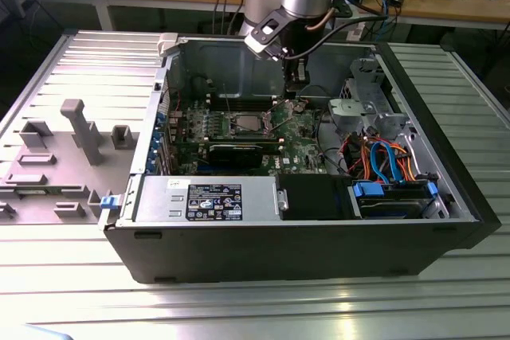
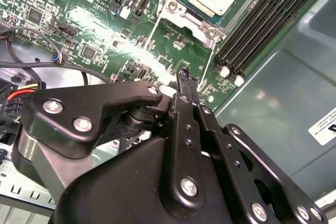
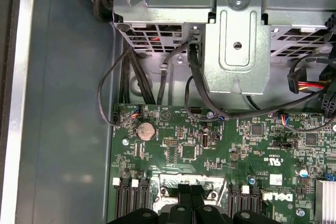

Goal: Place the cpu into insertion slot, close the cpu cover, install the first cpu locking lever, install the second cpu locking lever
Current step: 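Close the cpu cover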

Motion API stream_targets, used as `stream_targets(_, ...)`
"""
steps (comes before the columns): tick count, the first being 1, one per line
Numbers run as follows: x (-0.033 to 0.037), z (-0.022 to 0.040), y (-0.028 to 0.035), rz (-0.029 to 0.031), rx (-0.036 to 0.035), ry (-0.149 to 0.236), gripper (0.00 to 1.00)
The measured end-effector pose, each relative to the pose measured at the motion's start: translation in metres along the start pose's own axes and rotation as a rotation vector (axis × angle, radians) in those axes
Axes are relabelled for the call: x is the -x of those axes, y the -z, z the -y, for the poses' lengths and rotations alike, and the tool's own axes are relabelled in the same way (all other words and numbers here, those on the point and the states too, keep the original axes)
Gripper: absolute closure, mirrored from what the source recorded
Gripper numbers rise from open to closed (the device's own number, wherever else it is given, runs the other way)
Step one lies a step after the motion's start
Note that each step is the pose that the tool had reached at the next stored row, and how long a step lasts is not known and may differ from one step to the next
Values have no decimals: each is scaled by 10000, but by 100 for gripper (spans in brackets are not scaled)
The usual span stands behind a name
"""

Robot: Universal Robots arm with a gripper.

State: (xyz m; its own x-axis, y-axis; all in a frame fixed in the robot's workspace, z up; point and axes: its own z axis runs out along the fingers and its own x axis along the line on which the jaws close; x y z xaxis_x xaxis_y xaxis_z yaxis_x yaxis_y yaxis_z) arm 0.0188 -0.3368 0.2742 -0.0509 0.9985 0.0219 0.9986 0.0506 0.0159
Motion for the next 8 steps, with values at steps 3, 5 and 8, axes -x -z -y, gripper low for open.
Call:
stream_targets(3, 1, -20, 0, 0, 1, 1, 89)
stream_targets(5, 2, -33, -1, 0, 0, 1, 89)
stream_targets(8, 2, -47, -1, 0, 0, 2, 89)
